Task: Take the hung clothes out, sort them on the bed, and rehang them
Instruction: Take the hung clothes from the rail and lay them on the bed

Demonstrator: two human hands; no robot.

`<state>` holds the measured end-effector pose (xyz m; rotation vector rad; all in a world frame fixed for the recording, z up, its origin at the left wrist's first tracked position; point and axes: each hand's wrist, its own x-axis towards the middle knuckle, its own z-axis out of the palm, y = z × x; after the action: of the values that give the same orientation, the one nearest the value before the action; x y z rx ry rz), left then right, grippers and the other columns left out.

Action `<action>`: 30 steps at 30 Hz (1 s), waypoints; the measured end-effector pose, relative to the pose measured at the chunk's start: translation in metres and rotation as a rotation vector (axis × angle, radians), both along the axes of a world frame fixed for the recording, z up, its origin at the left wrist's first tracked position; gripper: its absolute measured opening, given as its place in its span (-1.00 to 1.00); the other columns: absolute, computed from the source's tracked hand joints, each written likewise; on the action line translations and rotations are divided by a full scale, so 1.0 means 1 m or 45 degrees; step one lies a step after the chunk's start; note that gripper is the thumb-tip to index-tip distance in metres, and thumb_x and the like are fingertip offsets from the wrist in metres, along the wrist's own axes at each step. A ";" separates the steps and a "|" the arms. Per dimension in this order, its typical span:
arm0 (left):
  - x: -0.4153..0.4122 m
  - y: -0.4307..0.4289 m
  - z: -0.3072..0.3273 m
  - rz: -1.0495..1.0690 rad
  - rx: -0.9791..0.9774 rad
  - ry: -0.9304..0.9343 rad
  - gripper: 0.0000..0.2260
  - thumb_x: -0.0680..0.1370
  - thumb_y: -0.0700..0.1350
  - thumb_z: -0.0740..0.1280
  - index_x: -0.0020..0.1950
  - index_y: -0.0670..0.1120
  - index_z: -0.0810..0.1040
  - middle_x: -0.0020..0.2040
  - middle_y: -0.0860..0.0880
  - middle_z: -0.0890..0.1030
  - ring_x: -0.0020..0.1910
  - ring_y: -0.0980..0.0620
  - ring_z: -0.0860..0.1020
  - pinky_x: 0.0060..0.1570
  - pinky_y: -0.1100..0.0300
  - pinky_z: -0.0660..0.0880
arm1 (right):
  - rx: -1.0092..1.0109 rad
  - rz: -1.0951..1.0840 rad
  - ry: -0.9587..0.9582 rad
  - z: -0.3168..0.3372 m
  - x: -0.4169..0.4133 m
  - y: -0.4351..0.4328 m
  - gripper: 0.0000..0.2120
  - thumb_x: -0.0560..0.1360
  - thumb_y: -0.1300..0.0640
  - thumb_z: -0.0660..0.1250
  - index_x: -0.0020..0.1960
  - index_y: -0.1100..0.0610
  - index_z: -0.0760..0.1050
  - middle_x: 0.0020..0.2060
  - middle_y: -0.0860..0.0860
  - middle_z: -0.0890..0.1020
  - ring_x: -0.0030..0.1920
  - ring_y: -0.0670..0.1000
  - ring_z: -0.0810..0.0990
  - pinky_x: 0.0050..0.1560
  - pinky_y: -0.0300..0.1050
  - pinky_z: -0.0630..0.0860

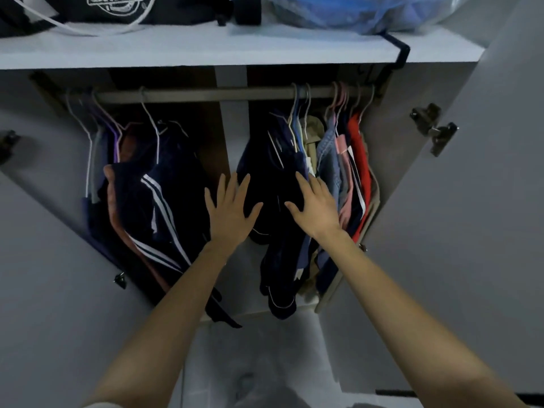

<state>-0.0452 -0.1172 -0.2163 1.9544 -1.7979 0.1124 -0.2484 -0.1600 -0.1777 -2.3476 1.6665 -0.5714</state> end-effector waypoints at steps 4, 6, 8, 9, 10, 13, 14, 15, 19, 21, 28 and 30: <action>0.025 -0.031 0.002 -0.020 0.021 -0.014 -0.33 0.58 0.33 -0.05 0.62 0.05 0.09 0.61 -0.07 0.11 0.60 -0.10 -0.04 0.49 -0.21 -0.25 | 0.024 -0.032 -0.057 0.000 0.018 -0.030 -0.30 0.60 -0.08 0.26 0.60 0.12 0.02 0.55 0.17 0.13 0.55 0.18 0.05 0.51 0.15 0.13; 0.039 -0.048 0.004 -0.038 0.033 -0.016 -0.31 0.56 0.35 -0.08 0.62 0.05 0.07 0.62 -0.06 0.08 0.60 -0.09 -0.06 0.48 -0.20 -0.28 | 0.017 -0.057 -0.067 0.001 0.026 -0.046 -0.29 0.59 -0.06 0.28 0.59 0.14 0.03 0.55 0.17 0.14 0.55 0.17 0.06 0.52 0.12 0.14; 0.051 -0.063 0.008 -0.058 0.042 -0.025 -0.30 0.55 0.36 -0.09 0.62 0.06 0.06 0.62 -0.06 0.08 0.60 -0.09 -0.06 0.49 -0.21 -0.27 | 0.029 -0.077 -0.090 0.003 0.034 -0.062 -0.28 0.58 -0.01 0.31 0.59 0.18 0.04 0.54 0.18 0.16 0.55 0.17 0.07 0.53 0.06 0.11; 0.056 -0.071 0.009 -0.067 0.047 -0.026 -0.30 0.55 0.36 -0.09 0.62 0.06 0.06 0.62 -0.05 0.08 0.60 -0.09 -0.06 0.49 -0.21 -0.26 | 0.032 -0.088 -0.093 0.005 0.039 -0.069 -0.28 0.58 0.02 0.32 0.58 0.20 0.05 0.53 0.19 0.17 0.55 0.17 0.09 0.53 0.04 0.11; 0.061 -0.078 0.010 -0.078 0.056 -0.022 -0.31 0.55 0.36 -0.09 0.63 0.06 0.05 0.62 -0.05 0.08 0.60 -0.09 -0.06 0.49 -0.22 -0.25 | 0.025 -0.109 -0.078 0.007 0.043 -0.075 -0.29 0.57 0.04 0.33 0.57 0.22 0.06 0.52 0.20 0.20 0.54 0.17 0.12 0.52 0.04 0.14; 0.075 -0.094 0.010 -0.119 0.054 -0.009 -0.31 0.57 0.36 -0.06 0.62 0.06 0.06 0.62 -0.05 0.10 0.60 -0.07 -0.04 0.50 -0.21 -0.25 | -0.086 -0.253 0.038 0.011 0.056 -0.093 -0.36 0.55 0.08 0.34 0.52 0.27 0.19 0.40 0.25 0.36 0.40 0.26 0.33 0.32 0.13 0.35; 0.079 -0.098 0.010 -0.133 0.048 -0.002 -0.32 0.57 0.36 -0.06 0.62 0.06 0.07 0.62 -0.05 0.11 0.60 -0.07 -0.04 0.50 -0.20 -0.26 | -0.113 -0.316 0.061 0.013 0.060 -0.099 -0.39 0.55 0.09 0.34 0.50 0.28 0.22 0.35 0.26 0.40 0.34 0.28 0.38 0.24 0.15 0.39; 0.082 -0.101 0.011 -0.147 0.043 0.006 -0.32 0.57 0.35 -0.06 0.62 0.05 0.07 0.61 -0.05 0.11 0.60 -0.06 -0.03 0.50 -0.18 -0.26 | -0.110 -0.369 0.078 0.014 0.064 -0.105 -0.44 0.56 0.09 0.33 0.47 0.27 0.26 0.32 0.25 0.42 0.31 0.28 0.40 0.20 0.15 0.40; 0.091 -0.110 0.011 -0.211 -0.012 0.030 -0.34 0.59 0.32 -0.03 0.61 0.02 0.14 0.59 -0.07 0.20 0.59 -0.09 0.06 0.52 -0.18 -0.20 | -0.051 -0.461 0.106 0.018 0.069 -0.128 -0.65 0.58 0.12 0.30 0.29 0.27 0.37 0.24 0.23 0.46 0.25 0.25 0.43 0.17 0.10 0.40; 0.095 -0.115 0.010 -0.225 -0.031 0.057 -0.37 0.60 0.29 -0.01 0.60 0.00 0.18 0.57 -0.08 0.24 0.58 -0.09 0.10 0.52 -0.17 -0.16 | -0.046 -0.458 0.051 0.020 0.069 -0.133 -0.66 0.58 0.09 0.31 0.24 0.29 0.40 0.20 0.25 0.48 0.21 0.27 0.46 0.13 0.13 0.44; 0.095 -0.125 0.009 -0.278 -0.005 0.112 -0.37 0.60 0.28 -0.03 0.59 0.00 0.19 0.57 -0.06 0.26 0.58 -0.08 0.11 0.52 -0.20 -0.12 | -0.037 -0.486 0.014 0.029 0.074 -0.135 -0.71 0.56 0.16 0.27 0.20 0.31 0.37 0.14 0.28 0.52 0.11 0.31 0.53 -0.13 0.04 0.42; 0.093 -0.127 0.011 -0.295 0.001 0.113 -0.37 0.59 0.28 -0.04 0.59 0.01 0.18 0.58 -0.04 0.24 0.58 -0.06 0.10 0.53 -0.20 -0.12 | -0.061 -0.498 0.015 0.029 0.073 -0.134 -0.73 0.56 0.21 0.25 0.21 0.32 0.38 0.13 0.29 0.52 0.06 0.32 0.55 -0.19 0.03 0.39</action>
<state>0.0483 -0.2444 -0.2058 1.7087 -1.9490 -0.0504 -0.1751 -0.2941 -0.1482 -2.0633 2.1571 -0.6696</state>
